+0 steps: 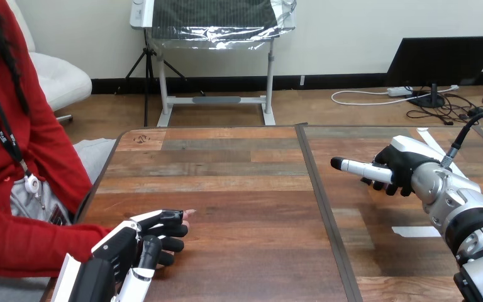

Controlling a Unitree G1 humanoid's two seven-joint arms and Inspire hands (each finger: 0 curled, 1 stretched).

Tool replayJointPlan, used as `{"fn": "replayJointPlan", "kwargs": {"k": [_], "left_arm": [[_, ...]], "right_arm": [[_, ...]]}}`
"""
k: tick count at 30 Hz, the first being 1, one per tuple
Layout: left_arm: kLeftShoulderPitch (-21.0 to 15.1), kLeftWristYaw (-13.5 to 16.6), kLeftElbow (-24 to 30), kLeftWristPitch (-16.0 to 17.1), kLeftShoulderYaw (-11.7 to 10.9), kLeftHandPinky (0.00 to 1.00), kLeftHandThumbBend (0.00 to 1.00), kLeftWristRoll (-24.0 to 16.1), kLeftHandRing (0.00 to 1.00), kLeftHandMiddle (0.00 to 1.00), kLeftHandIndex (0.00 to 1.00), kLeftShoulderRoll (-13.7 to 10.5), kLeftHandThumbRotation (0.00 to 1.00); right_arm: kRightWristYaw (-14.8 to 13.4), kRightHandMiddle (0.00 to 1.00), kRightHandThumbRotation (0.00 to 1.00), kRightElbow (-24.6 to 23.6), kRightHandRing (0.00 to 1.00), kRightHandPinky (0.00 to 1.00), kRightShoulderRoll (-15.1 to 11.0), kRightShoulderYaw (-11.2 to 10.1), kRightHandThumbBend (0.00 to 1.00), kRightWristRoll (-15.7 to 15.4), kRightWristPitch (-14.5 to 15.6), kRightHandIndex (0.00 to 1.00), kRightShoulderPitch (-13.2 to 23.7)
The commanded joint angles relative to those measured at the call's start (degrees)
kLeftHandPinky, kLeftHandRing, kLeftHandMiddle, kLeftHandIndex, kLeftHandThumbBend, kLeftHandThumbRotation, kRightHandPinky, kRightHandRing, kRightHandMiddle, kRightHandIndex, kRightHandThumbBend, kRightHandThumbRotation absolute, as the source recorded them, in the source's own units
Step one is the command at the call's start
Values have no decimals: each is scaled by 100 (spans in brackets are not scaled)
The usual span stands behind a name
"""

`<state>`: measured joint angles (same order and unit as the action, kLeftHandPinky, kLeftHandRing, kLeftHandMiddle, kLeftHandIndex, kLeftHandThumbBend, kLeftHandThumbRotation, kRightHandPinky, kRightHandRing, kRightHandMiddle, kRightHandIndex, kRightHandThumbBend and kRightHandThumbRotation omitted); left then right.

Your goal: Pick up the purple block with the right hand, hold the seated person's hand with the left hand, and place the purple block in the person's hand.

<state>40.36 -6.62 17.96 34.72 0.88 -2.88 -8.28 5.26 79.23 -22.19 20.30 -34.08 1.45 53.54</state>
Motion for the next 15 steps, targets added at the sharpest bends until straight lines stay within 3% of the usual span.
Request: {"fn": "replayJointPlan", "kwargs": {"k": [1,10,15], "left_arm": [[-256,5,152,126,-44,58,29,14,64,68,70,-11,88],[-309,6,90,165,-72,58,28,5,64,68,69,-30,89],[-348,9,52,176,-69,57,28,13,63,68,69,-23,89]], "right_arm": [[-210,64,100,-53,61,61,-27,-79,75,68,-98,64,175],[-409,55,100,-74,54,58,-43,-195,75,164,-198,56,198],[-589,47,100,-90,45,49,-50,-252,74,198,-297,48,206]]}}
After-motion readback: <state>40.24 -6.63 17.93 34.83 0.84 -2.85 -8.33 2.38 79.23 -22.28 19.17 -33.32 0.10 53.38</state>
